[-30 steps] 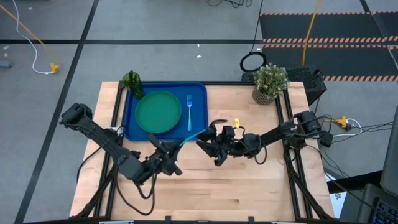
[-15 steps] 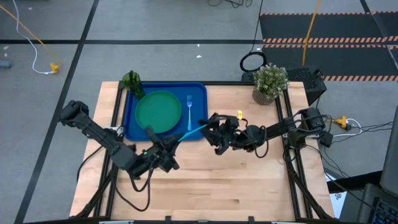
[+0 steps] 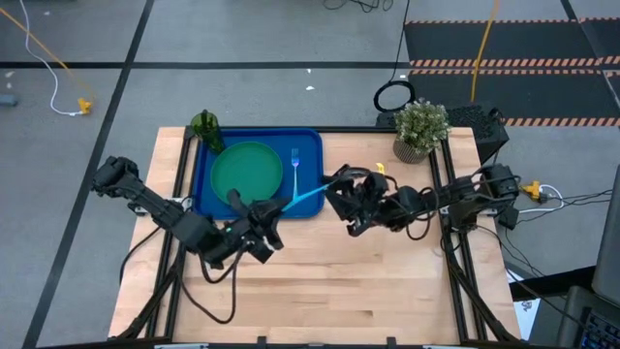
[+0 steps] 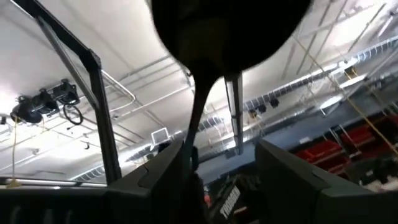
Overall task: Pick and place plate/cup/fork/spoon on tray
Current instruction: Put the blue spoon on the blue serving tray to the right of the blue fork
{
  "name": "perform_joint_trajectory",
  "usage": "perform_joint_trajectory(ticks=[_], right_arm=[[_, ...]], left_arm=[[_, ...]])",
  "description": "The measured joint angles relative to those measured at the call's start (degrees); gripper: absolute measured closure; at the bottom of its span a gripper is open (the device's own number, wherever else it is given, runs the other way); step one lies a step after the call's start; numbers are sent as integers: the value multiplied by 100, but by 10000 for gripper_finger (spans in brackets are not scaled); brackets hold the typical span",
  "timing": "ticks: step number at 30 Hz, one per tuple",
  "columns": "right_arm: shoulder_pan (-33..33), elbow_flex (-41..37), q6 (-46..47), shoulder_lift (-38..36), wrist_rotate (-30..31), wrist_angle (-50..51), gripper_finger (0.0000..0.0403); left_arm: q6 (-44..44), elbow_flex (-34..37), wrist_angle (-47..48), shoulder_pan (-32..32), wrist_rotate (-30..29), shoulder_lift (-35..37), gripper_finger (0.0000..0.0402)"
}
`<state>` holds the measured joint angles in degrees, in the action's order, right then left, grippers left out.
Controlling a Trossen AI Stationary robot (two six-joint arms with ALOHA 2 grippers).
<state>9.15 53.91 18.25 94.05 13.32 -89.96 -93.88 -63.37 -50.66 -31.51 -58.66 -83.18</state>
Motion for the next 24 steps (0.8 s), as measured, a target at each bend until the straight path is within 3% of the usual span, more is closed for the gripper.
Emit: perform_joint_trajectory(ticks=[12, 19, 24], right_arm=[[-102, 0, -463, -306, -304, 1, 213], [-238, 0, -417, -314, -295, -1, 215], [-295, 0, -283, -314, -281, -1, 239]], left_arm=[[-626, 0, -63, 410, 680, 0, 397], [-503, 0, -33, 599, 724, 0, 396], [-496, 0, -14, 599, 724, 0, 397]])
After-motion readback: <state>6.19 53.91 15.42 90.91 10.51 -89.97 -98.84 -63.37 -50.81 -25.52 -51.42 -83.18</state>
